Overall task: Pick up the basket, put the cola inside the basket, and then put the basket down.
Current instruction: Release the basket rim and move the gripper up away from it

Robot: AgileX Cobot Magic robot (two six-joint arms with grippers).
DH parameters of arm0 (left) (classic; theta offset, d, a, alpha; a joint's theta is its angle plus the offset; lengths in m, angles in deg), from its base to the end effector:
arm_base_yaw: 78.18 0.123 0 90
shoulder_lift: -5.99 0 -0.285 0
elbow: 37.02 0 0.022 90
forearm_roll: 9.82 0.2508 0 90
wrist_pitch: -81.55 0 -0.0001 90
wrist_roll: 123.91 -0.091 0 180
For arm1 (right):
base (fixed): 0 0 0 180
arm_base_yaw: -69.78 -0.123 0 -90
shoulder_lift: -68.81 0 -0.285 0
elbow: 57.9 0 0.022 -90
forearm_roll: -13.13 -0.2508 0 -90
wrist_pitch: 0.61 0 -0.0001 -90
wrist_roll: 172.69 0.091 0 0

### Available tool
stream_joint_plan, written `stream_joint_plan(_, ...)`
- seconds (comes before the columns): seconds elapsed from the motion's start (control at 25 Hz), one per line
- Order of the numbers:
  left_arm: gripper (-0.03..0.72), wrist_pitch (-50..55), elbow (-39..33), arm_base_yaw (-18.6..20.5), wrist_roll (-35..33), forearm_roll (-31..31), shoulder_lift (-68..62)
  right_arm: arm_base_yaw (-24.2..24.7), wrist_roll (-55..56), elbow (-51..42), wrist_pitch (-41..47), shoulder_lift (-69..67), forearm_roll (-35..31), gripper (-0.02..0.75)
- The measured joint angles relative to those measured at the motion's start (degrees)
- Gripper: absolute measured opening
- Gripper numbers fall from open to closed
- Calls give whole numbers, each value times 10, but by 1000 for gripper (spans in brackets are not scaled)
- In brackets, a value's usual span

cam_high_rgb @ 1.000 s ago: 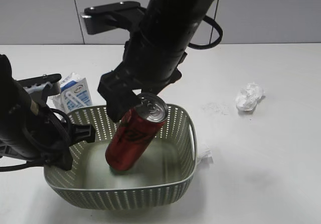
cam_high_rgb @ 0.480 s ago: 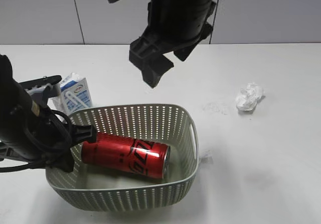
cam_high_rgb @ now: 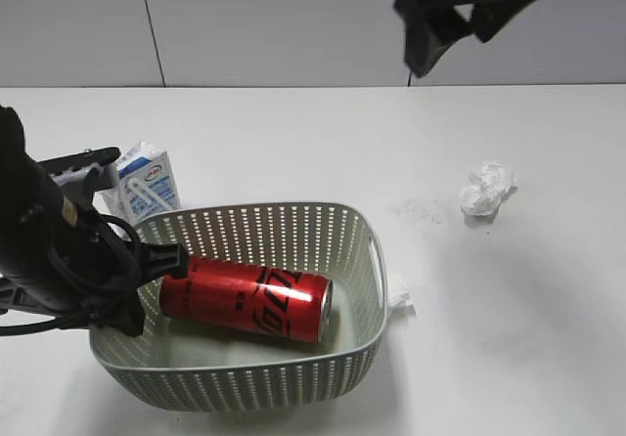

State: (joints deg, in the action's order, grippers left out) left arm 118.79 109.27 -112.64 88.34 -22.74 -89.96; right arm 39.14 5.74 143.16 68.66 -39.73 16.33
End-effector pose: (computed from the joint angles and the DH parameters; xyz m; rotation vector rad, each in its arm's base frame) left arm 0.2058 -0.1562 0.1758 -0.1891 3.0071 -0.3874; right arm 0.3260 0.1876 0.3427 -0.7703 2.6234 0.0666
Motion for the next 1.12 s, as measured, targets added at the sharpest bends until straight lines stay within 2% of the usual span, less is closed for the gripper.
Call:
stream_joint_plan(0.52, 5, 6, 0, 0, 0, -1, 0, 206, -36, -105, 1, 53, -36, 595)
stream_joint_plan(0.76, 5, 13, 0, 0, 0, 3, 0, 220, -36, -181, 1, 126, -38, 594)
stream_joint_plan(1.0, 5, 13, 0, 0, 0, 3, 0, 220, -37, -302, -1, 250, -38, 594)
stream_joint_plan(1.12, 5, 16, 0, 0, -1, 3, 0, 220, -37, -371, -30, 318, -38, 594)
